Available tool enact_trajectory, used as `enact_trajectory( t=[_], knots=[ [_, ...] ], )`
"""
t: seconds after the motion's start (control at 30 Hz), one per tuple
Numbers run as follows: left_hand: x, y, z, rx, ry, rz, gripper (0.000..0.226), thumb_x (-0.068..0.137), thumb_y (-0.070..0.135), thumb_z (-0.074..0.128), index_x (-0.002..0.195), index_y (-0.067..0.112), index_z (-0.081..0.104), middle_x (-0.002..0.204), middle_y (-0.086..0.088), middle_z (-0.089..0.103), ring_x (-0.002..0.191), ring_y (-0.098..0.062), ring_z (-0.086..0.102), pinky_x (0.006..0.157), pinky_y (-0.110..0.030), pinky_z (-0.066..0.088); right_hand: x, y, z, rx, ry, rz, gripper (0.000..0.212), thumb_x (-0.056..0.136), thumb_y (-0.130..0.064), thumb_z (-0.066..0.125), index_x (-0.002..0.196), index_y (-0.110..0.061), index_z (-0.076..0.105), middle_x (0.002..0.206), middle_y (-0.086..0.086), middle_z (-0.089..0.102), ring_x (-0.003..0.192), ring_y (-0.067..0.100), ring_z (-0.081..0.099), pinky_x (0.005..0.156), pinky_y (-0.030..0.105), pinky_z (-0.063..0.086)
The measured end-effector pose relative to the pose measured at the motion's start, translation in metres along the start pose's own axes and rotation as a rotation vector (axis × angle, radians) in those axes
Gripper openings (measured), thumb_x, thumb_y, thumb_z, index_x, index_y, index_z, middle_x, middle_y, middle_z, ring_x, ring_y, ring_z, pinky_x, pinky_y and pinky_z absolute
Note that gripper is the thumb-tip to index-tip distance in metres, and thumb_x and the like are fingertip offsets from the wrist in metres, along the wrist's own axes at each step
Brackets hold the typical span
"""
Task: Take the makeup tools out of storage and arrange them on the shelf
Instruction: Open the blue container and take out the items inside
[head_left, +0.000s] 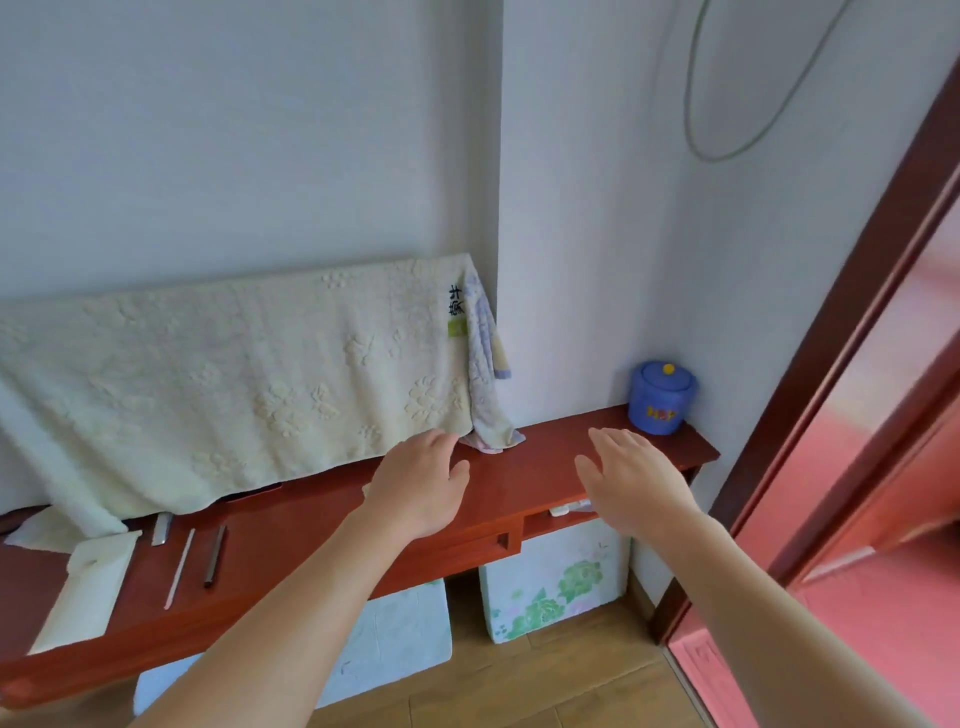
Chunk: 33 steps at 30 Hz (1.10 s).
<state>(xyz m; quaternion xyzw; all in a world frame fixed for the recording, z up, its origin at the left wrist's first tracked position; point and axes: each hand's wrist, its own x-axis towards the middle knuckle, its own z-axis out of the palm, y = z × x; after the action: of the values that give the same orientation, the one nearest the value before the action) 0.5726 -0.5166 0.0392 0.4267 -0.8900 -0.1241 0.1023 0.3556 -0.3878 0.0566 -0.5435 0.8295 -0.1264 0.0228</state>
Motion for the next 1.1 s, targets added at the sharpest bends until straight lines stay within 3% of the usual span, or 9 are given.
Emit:
enact_trajectory(
  t=[0.17, 0.2, 0.27, 0.37, 0.6, 0.87, 1.0, 1.1],
  knots=[
    [0.024, -0.007, 0.001, 0.018, 0.034, 0.15, 0.018, 0.099, 0.035, 0.039, 0.099, 0.021, 0.05, 0.101, 0.007, 0.051, 0.106, -0.021, 0.056, 0.089, -0.032, 0.044, -0.002, -0.009, -0.002, -0.001, 0.045, 0.122, 0.045, 0.1, -0.039, 0.034, 0.129, -0.01, 0.052, 0.132, 0.004, 0.055, 0.124, 0.023, 0.044, 0.104, 0.035, 0.034],
    [0.028, -0.006, 0.003, 0.019, 0.03, 0.185, 0.018, 0.099, 0.034, 0.039, 0.101, 0.022, 0.052, 0.103, 0.008, 0.052, 0.107, -0.02, 0.056, 0.09, -0.033, 0.045, -0.004, -0.008, -0.001, 0.003, 0.048, 0.151, 0.045, 0.1, -0.039, 0.034, 0.127, -0.009, 0.053, 0.131, 0.005, 0.055, 0.123, 0.024, 0.045, 0.103, 0.035, 0.035],
    [0.037, -0.002, 0.006, 0.025, 0.005, 0.262, 0.033, 0.101, 0.034, 0.038, 0.124, 0.019, 0.055, 0.126, 0.004, 0.055, 0.122, -0.019, 0.051, 0.102, -0.036, 0.043, -0.008, -0.005, 0.0, 0.0, 0.055, 0.198, 0.045, 0.099, -0.04, 0.035, 0.124, -0.009, 0.054, 0.13, 0.006, 0.056, 0.123, 0.024, 0.046, 0.103, 0.035, 0.035],
    [0.048, 0.01, 0.015, 0.022, -0.053, 0.302, 0.045, 0.103, 0.035, 0.034, 0.142, 0.017, 0.045, 0.147, 0.001, 0.045, 0.136, -0.018, 0.04, 0.112, -0.038, 0.035, -0.017, 0.007, 0.001, -0.004, 0.055, 0.267, 0.044, 0.099, -0.04, 0.036, 0.123, -0.008, 0.054, 0.129, 0.007, 0.056, 0.123, 0.026, 0.046, 0.103, 0.037, 0.037],
    [0.089, 0.07, 0.045, 0.073, -0.098, 0.372, 0.051, 0.103, 0.035, 0.03, 0.148, 0.013, 0.039, 0.154, -0.004, 0.039, 0.143, -0.019, 0.031, 0.119, -0.041, 0.026, -0.015, 0.067, -0.01, -0.028, 0.075, 0.353, 0.043, 0.099, -0.04, 0.036, 0.123, -0.01, 0.055, 0.128, 0.004, 0.057, 0.124, 0.024, 0.045, 0.102, 0.035, 0.036],
    [0.142, 0.136, 0.074, 0.099, -0.098, 0.38, 0.05, 0.103, 0.035, 0.032, 0.147, 0.014, 0.04, 0.153, -0.004, 0.041, 0.142, -0.019, 0.033, 0.118, -0.039, 0.026, 0.011, 0.151, -0.021, 0.028, 0.053, 0.39, 0.042, 0.091, -0.047, 0.027, 0.104, -0.022, 0.058, 0.111, -0.004, 0.059, 0.112, 0.02, 0.05, 0.092, 0.035, 0.044],
    [0.171, 0.154, 0.085, 0.102, -0.098, 0.376, 0.05, 0.103, 0.035, 0.033, 0.146, 0.013, 0.041, 0.151, -0.004, 0.042, 0.141, -0.02, 0.034, 0.116, -0.038, 0.027, 0.032, 0.179, -0.02, 0.02, 0.031, 0.396, 0.036, 0.095, -0.043, 0.033, 0.107, -0.019, 0.056, 0.112, -0.003, 0.058, 0.113, 0.021, 0.049, 0.092, 0.034, 0.043],
    [0.201, 0.163, 0.094, 0.085, -0.087, 0.377, 0.049, 0.103, 0.034, 0.034, 0.146, 0.012, 0.041, 0.152, -0.004, 0.041, 0.141, -0.02, 0.033, 0.116, -0.037, 0.027, 0.057, 0.196, -0.018, 0.013, 0.03, 0.382, 0.042, 0.098, -0.042, 0.034, 0.124, -0.015, 0.054, 0.129, 0.0, 0.055, 0.125, 0.022, 0.045, 0.1, 0.034, 0.039]
  ],
)
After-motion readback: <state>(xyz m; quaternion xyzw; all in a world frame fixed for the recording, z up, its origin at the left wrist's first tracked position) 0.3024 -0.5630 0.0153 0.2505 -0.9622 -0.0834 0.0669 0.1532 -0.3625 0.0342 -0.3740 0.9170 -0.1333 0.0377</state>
